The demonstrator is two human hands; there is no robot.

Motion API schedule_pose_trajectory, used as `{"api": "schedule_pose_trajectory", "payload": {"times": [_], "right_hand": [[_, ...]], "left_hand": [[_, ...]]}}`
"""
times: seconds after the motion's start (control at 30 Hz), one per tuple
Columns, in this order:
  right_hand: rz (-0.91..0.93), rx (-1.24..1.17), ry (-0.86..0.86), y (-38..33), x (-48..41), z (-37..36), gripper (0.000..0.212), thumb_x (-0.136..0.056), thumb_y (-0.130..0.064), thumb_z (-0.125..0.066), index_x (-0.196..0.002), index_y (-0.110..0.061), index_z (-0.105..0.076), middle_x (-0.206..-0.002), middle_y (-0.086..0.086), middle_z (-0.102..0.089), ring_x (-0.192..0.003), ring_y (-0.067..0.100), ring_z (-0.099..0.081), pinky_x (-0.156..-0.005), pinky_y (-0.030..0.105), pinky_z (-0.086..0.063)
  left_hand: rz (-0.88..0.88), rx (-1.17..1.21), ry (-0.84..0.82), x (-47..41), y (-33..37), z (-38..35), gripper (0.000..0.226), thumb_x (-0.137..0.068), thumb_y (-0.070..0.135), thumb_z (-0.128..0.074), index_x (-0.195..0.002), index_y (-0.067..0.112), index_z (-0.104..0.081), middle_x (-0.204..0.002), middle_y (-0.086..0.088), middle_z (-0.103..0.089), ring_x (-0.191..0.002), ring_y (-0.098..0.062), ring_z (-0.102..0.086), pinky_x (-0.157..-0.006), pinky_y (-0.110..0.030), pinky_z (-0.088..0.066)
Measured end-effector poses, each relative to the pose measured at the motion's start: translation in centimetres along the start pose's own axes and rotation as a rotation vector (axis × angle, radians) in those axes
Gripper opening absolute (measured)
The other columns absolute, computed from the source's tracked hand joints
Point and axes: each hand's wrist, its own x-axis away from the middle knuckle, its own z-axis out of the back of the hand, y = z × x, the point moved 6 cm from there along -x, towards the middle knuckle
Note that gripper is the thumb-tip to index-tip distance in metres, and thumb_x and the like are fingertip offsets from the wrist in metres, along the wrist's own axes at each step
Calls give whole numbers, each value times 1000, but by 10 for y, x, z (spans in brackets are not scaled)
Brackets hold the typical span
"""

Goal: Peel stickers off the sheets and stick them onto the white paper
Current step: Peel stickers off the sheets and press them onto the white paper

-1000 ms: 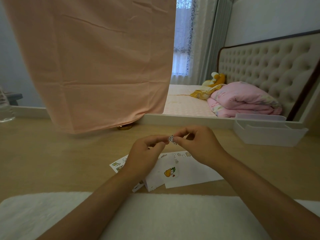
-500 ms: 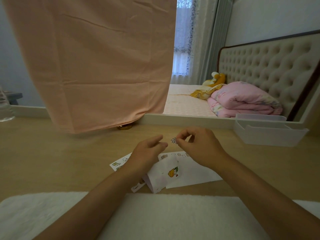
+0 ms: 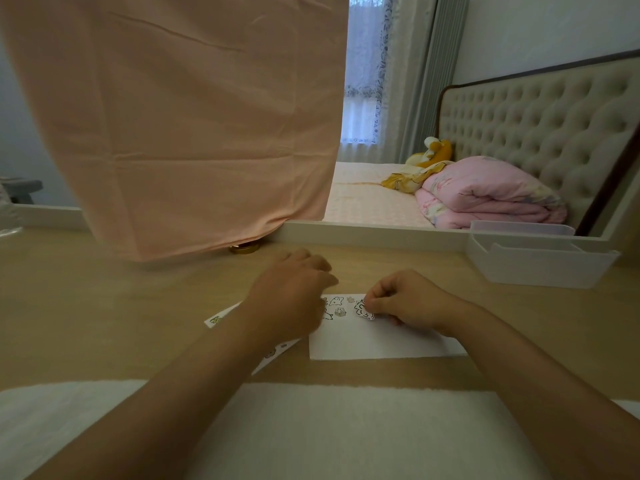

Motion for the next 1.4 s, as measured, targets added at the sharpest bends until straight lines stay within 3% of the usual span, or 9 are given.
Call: {"api": "schedule_pose_trajectory", "payload": {"times": [0.1, 0.2, 0.6, 0.77, 1.0, 1.1, 1.17, 1.3, 1.4], "right_hand": [[-12, 17, -6, 0, 0, 0, 8, -89, -16, -74, -83, -13, -77, -71, 3, -68, -59, 15, -51, -55, 25, -44], [-17, 18, 3, 0, -1, 4, 9, -88, -18, -75, -82, -12, -77, -64, 0, -64, -58, 18, -50, -50, 25, -40], [37, 211, 28, -6, -15, -2, 14, -87, -23, -77, -73, -21, -77, -61, -9, -69, -43, -4, -50, -45, 14, -38], [81, 322, 59, -9, -16, -6, 18, -86, -26, -78, -68, -29, -73, -61, -13, -68, -52, -7, -55, -54, 12, -40], [63, 452, 124, -9, -18, -8, 18, -79, -34, -79, -64, -34, -71, -70, -18, -68, -77, 3, -65, -79, 33, -58], [53, 471, 156, -12, -15, -5, 12, -76, -42, -81, -79, -36, -71, -79, -16, -69, -84, 5, -65, -82, 34, -56], [24, 457, 178, -7, -13, -1, 28, -74, -46, -83, -96, -41, -67, -84, -14, -67, -87, 5, -63, -82, 31, -53], [48, 297, 207, 2, -13, 8, 7, -91, -30, -68, -93, -36, -67, -84, -7, -69, -70, -1, -62, -67, 24, -47], [46, 228, 190, 7, -12, 8, 27, -97, -10, -52, -94, -32, -68, -83, -3, -70, -54, -8, -56, -60, 20, -42]], "left_hand": [[-27, 46, -130, -13, 14, -26, 46, -93, 54, -54, -132, 31, -62, -137, 9, -57, -122, -16, -48, -99, -32, -35], [14, 197, -223, -13, 11, -45, 55, -91, 59, -57, -137, 27, -59, -137, 8, -55, -122, -14, -48, -101, -35, -43], [27, 336, -158, -10, 3, -59, 58, -89, 61, -59, -139, 29, -56, -136, 12, -52, -123, -8, -42, -98, -30, -43], [34, 352, -147, -8, 4, -59, 57, -91, 59, -59, -139, 29, -56, -137, 12, -52, -122, -9, -41, -94, -27, -40], [30, 343, -134, -7, 5, -58, 57, -91, 59, -58, -139, 28, -56, -137, 9, -53, -122, -11, -43, -99, -31, -42], [33, 342, -120, -6, 5, -59, 57, -91, 59, -57, -139, 29, -55, -135, 9, -54, -121, -11, -44, -100, -33, -43], [38, 345, -109, -4, 5, -59, 58, -90, 60, -57, -140, 30, -52, -134, 9, -54, -121, -10, -44, -100, -34, -43], [39, 330, -69, -2, 6, -57, 56, -91, 60, -55, -140, 34, -47, -133, 11, -55, -120, -11, -45, -101, -33, -41], [12, 286, -52, 0, 10, -54, 49, -95, 57, -51, -139, 38, -44, -132, 9, -56, -118, -13, -47, -99, -31, -37]]}}
